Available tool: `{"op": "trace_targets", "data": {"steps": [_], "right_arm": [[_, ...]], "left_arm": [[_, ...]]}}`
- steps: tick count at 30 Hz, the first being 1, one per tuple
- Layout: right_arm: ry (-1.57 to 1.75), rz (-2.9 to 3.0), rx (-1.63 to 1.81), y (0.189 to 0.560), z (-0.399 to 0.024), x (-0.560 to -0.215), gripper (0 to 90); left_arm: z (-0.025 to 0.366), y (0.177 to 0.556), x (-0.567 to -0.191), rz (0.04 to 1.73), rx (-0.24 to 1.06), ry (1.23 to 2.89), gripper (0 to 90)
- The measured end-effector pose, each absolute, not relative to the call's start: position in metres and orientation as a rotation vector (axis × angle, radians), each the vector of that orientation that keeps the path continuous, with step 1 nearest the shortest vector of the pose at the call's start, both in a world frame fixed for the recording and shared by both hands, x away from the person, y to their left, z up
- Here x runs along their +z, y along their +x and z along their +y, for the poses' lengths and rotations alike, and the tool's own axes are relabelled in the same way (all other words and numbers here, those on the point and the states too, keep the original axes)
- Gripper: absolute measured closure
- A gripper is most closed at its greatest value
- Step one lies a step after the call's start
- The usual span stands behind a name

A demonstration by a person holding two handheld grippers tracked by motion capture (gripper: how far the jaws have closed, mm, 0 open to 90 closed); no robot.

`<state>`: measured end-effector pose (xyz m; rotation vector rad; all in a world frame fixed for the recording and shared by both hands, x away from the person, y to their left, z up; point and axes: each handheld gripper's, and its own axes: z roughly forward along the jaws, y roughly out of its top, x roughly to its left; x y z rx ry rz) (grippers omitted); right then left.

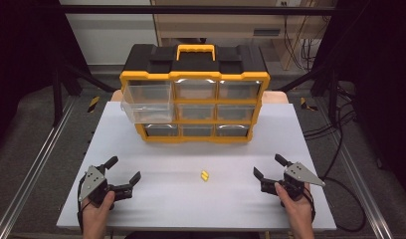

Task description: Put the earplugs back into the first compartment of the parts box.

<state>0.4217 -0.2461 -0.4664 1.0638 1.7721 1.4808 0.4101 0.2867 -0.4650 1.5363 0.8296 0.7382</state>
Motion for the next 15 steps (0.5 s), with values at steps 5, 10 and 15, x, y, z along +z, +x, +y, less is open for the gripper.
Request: {"op": "trace_targets", "data": {"steps": [5, 10, 15], "right_arm": [[1.102, 1.807, 1.443, 0.423, -0.241, -0.465, 6.2], [1.153, 1.858, 1.39, 0.426, -0.229, -0.464, 7.6], [1.142, 1.999, 1.303, 0.429, -0.204, -0.463, 8.7]], "left_arm": [[0.289, 0.409, -0.465, 0.837, 0.747, 1.531, 1.1], [0.291, 0.41, -0.466, 0.845, 0.744, 1.525, 1.1], [0.29, 0.41, -0.466, 0.841, 0.752, 1.536, 1.2]]}}
